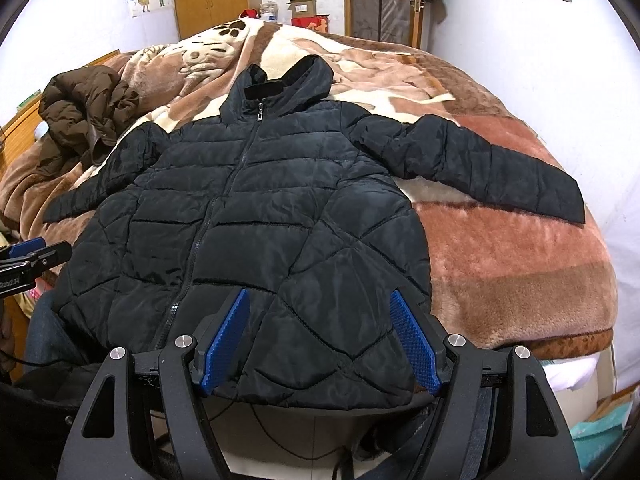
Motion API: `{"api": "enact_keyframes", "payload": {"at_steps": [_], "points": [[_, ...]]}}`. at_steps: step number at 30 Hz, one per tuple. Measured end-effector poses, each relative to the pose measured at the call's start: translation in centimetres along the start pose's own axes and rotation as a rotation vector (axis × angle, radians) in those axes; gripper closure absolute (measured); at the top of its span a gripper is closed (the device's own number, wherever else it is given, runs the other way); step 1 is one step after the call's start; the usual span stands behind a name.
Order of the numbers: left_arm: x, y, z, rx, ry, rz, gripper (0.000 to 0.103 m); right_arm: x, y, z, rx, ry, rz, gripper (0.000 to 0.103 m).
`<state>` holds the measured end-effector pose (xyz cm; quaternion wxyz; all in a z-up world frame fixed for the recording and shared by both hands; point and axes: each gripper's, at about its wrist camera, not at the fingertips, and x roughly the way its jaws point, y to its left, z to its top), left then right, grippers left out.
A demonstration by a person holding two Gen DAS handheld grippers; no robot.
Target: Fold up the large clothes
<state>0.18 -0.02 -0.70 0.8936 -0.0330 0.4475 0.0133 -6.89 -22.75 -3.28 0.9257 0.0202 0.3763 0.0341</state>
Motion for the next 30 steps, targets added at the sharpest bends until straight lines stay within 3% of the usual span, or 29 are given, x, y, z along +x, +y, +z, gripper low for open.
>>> {"api": "enact_keyframes", "payload": {"at_steps": [30], "points": [[-0.25,-0.51,-0.41,0.0,0.006,-0.01,0.011,-0.04,-0.04,0.26,0.003,0.014,0.0,0.031]]}}
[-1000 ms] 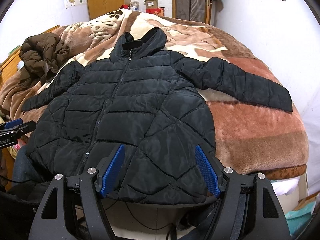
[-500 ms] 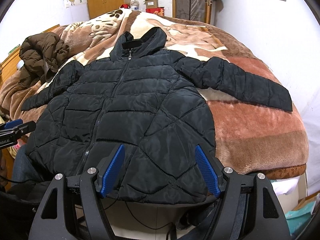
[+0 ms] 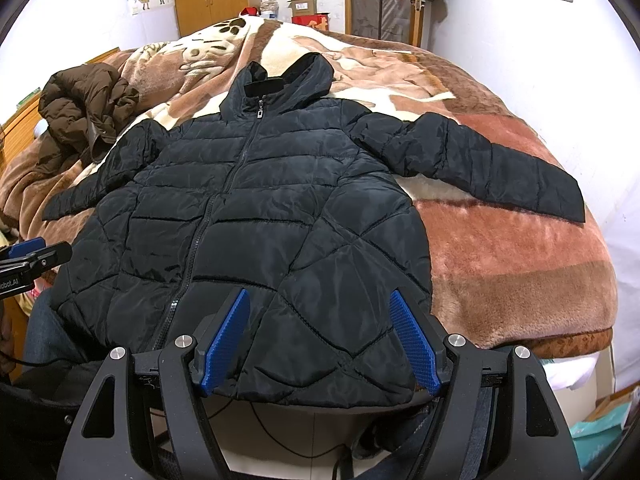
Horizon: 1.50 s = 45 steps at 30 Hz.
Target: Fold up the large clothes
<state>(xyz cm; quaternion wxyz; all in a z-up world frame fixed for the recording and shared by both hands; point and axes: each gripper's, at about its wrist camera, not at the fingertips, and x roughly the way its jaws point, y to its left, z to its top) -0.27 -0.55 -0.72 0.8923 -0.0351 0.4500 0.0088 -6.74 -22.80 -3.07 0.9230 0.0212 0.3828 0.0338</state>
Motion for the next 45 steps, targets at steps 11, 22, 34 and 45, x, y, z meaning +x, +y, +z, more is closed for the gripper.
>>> {"api": "enact_keyframes", "payload": {"at_steps": [11,22,34,45], "points": [[0.1,0.0,-0.1,0.0,0.002,0.0,0.011,0.0,0.0,0.0,-0.001,0.001,0.0,0.031],[0.1,-0.1,-0.2,0.0,0.005,-0.006,0.011,0.1,0.1,-0.1,-0.002,0.003,-0.001,0.031],[0.7,0.9,0.3,-0.02,-0.011,-0.015,0.011,0.7,0.3,0.5,-0.013,-0.001,0.007,0.03],[3.7,6.9,3.2,-0.162,-0.02,0.005,0.011,3.6,2.2,5.8,-0.057,-0.026,0.064,0.031]]}}
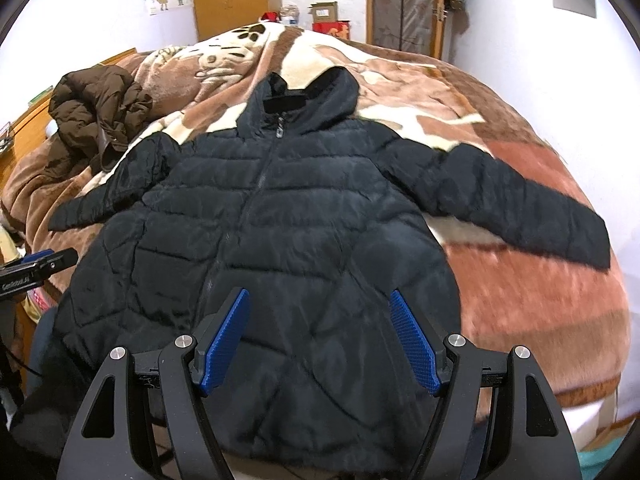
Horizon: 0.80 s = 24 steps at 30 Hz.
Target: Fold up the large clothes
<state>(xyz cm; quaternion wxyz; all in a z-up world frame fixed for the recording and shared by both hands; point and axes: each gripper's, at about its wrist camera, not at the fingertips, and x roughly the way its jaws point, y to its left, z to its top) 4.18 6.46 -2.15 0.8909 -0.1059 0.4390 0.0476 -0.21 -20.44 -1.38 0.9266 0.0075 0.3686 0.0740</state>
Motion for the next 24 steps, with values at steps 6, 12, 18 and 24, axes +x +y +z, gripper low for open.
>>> {"api": "enact_keyframes", "payload": {"at_steps": [6,12,18,24], "points": [[2.7,5.1,2.9,-0.095,-0.017,0.068,0.011,3.2,1.2,2.9,-0.037,0.023,0.025,0.031],[6.3,11.8,5.4,-0.235,-0.006,0.082,0.011,7.1,1.8,5.1,-0.044,0.067,0.036,0.031],[10.3,18.0,6.2,-0.393,0.017,0.11,0.011,11.1,2.0,6.7,-0.026,0.117,0.092,0.03],[13.8,22.5,6.2,-0.522,0.017,0.14,0.016,13.7,2.0,7.3,-0.03,0.153,0.092,0.03]]}}
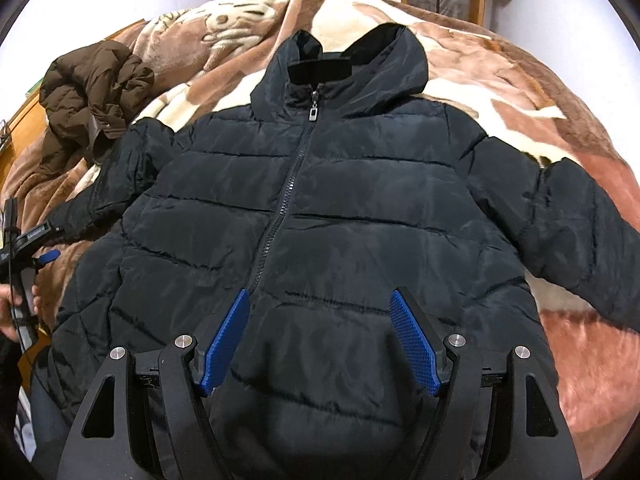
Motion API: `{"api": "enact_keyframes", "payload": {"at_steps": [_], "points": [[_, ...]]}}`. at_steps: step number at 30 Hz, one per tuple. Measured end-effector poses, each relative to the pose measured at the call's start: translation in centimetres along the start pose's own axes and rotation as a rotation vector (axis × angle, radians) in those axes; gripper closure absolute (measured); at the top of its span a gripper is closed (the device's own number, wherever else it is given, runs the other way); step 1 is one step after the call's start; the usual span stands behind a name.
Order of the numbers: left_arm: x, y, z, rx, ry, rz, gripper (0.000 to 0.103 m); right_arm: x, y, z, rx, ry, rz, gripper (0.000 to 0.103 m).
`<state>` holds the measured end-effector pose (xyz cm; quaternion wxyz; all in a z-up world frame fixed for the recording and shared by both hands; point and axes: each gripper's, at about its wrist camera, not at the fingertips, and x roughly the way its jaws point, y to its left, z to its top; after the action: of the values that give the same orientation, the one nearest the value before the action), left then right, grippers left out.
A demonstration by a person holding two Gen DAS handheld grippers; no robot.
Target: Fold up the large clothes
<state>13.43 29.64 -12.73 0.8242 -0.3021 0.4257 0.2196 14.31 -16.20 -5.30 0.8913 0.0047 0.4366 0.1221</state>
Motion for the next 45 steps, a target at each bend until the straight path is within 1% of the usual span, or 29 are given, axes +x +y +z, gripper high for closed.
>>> {"api": "enact_keyframes", "payload": {"at_steps": [2,5,7,9,10,11,12,13,14,17,19,22,25,27,29,31,35,39,43,45], "points": [[1.0,0.5,0.7,-0.013,-0.022,0.013,0.018,0.7,-0.2,0.0,-0.004,0.013,-0.014,0.03],[2.0,0.9,1.4,-0.023,-0.043,0.024,0.019,1.8,-0.6,0.0,-0.002,0.039,-0.03,0.03],[2.8,0.8,1.8,-0.02,-0.053,0.046,0.025,2.4,-1.0,-0.2,0.001,0.057,-0.042,0.03],[3.4,0.7,2.2,-0.018,-0.053,0.057,0.037,2.7,-1.4,-0.4,0.013,0.072,-0.048,0.03],[3.3,0.6,2.4,-0.009,-0.056,0.049,0.054,2.8,-1.6,-0.6,0.019,0.077,-0.049,0.031],[3.3,0.4,2.6,0.001,-0.055,0.04,0.065,2.7,-1.8,-0.7,0.022,0.08,-0.051,0.031],[3.1,0.0,2.8,0.011,-0.059,0.058,0.07,2.6,-1.9,-0.9,0.022,0.081,-0.056,0.031],[2.6,-0.4,3.0,0.024,-0.067,0.065,0.079,2.5,-2.0,-1.0,0.022,0.079,-0.059,0.031],[2.1,-0.7,3.2,0.036,-0.074,0.063,0.083,2.3,-2.1,-1.2,0.022,0.077,-0.063,0.031],[-0.4,-1.9,3.8,0.055,-0.095,0.024,0.086,1.4,-2.5,-1.5,0.028,0.061,-0.064,0.031],[-3.0,-3.1,4.1,0.083,-0.134,-0.002,0.087,0.8,-2.7,-1.7,0.035,0.051,-0.066,0.031],[-7.6,-5.6,4.8,0.129,-0.194,-0.069,0.087,-0.4,-3.1,-2.0,0.047,0.032,-0.064,0.031],[-12.4,-8.8,5.2,0.199,-0.257,-0.144,0.087,-1.8,-3.6,-2.4,0.064,0.009,-0.055,0.031],[-15.3,-11.4,5.0,0.257,-0.284,-0.198,0.087,-2.9,-4.1,-2.7,0.079,-0.009,-0.051,0.03],[-17.4,-14.4,4.4,0.325,-0.295,-0.249,0.087,-3.8,-4.5,-2.9,0.089,-0.025,-0.052,0.031],[-18.6,-17.4,3.2,0.391,-0.285,-0.292,0.087,-4.5,-4.9,-3.2,0.097,-0.041,-0.054,0.031],[-18.8,-23.5,-0.4,0.519,-0.229,-0.383,0.087,-5.9,-6.4,-3.9,0.131,-0.07,-0.056,0.031],[-15.9,-28.4,-4.2,0.609,-0.13,-0.448,0.087,-6.3,-7.6,-4.7,0.154,-0.073,-0.061,0.031],[-11.5,-32.5,-7.9,0.69,-0.024,-0.461,0.087,-5.9,-8.7,-5.4,0.175,-0.058,-0.063,0.031],[-9.3,-34.2,-9.7,0.71,0.04,-0.461,0.083,-5.4,-9.4,-5.6,0.193,-0.045,-0.063,0.031]]}}
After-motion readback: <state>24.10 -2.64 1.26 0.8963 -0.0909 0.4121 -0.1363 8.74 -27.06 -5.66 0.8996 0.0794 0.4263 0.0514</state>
